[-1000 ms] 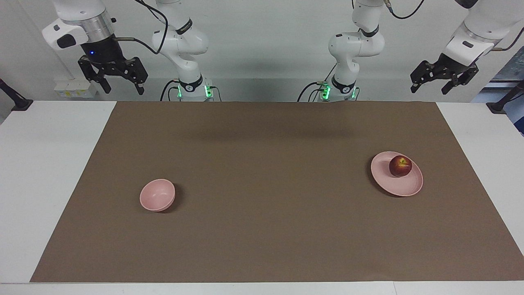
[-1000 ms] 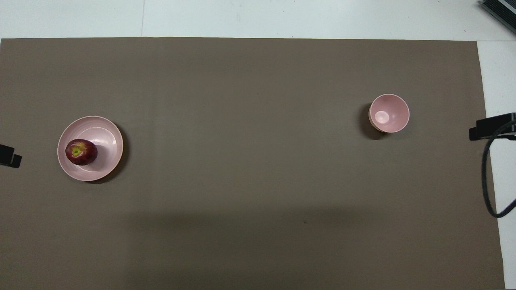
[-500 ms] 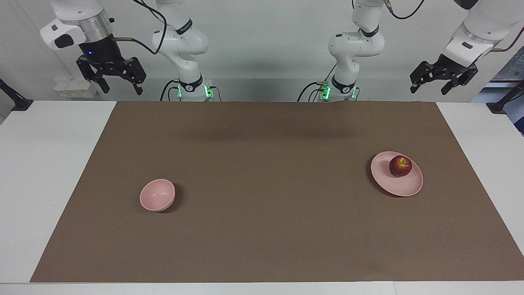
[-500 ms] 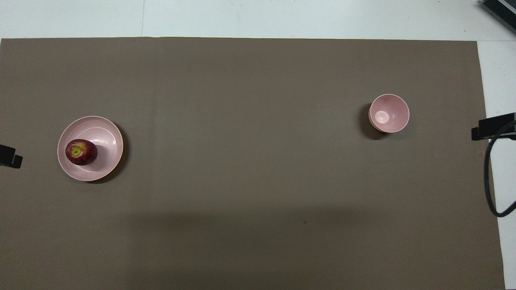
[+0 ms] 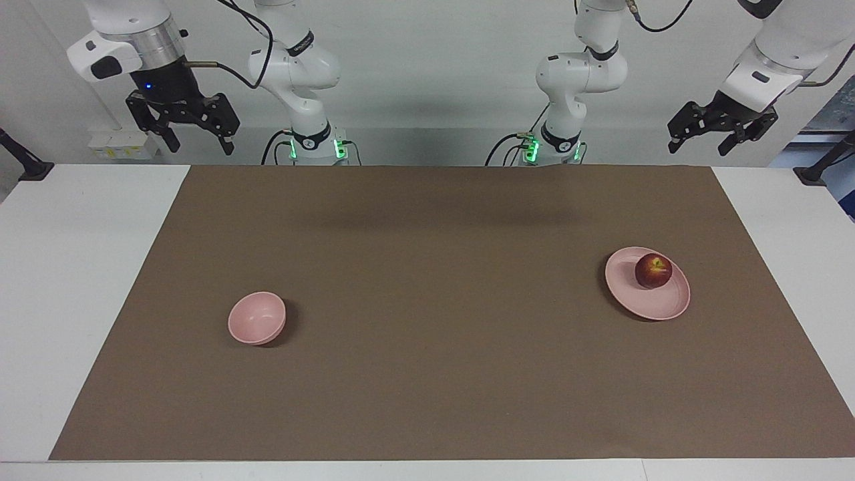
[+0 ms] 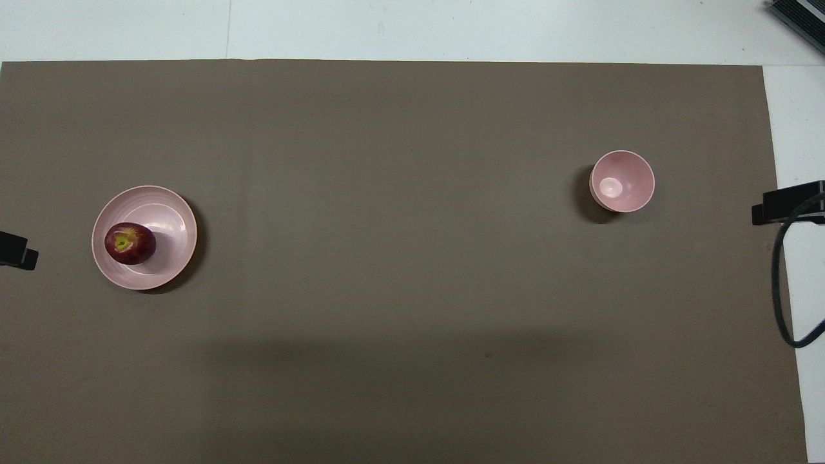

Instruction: Move apple from plate to bowl

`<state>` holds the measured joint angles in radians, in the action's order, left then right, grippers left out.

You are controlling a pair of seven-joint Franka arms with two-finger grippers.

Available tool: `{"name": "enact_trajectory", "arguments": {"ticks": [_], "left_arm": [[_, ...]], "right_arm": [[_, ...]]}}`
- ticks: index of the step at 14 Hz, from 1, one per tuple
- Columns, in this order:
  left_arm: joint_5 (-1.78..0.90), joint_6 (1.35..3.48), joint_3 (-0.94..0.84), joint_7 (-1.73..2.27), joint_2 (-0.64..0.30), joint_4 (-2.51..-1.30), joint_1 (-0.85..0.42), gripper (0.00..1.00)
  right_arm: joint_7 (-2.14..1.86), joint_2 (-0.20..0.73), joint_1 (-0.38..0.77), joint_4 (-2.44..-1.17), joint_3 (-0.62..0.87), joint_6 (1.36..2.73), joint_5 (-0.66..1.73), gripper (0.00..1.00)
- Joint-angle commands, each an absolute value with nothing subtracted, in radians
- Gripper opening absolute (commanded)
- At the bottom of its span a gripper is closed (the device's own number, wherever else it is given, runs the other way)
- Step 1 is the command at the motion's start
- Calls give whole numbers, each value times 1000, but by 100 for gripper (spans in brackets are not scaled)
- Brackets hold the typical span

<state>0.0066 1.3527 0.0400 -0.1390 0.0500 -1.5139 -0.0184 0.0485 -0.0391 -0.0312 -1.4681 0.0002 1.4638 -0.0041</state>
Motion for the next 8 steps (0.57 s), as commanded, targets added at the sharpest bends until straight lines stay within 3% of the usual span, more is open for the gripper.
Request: {"name": "enact_trajectory", "arguments": {"ticks": [1, 8], "left_arm": [[-2, 1411, 44, -140, 71, -1569, -14, 100], [-2, 1635, 51, -144, 60, -1747, 6, 100]], "right_arm": [[44, -74, -38, -1512, 2, 1473, 23, 100], [35, -81, -35, -1534, 3, 1488, 23, 100]]}}
